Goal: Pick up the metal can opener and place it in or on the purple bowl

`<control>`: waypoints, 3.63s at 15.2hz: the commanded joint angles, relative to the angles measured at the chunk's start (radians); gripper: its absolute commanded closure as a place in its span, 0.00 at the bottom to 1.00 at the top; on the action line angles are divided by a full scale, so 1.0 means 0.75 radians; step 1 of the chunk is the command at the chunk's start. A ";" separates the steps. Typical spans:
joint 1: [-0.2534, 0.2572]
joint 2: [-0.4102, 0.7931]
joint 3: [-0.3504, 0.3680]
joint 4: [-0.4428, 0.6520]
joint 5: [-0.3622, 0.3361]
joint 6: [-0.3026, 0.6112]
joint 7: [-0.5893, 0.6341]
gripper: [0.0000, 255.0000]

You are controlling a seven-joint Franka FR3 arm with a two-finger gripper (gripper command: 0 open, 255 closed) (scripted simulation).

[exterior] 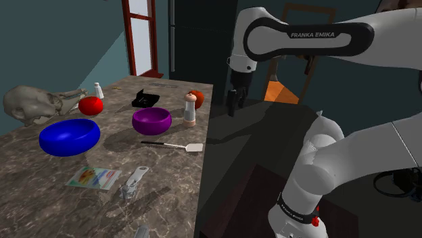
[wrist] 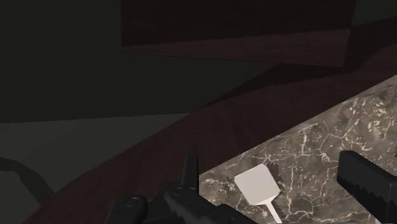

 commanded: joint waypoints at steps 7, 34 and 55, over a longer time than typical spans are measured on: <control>0.020 0.079 0.192 -0.045 0.154 0.102 0.344 0.00; 0.040 1.358 0.766 0.677 -0.010 0.616 1.946 0.00; 0.067 1.429 0.747 0.619 -0.056 0.736 1.977 1.00</control>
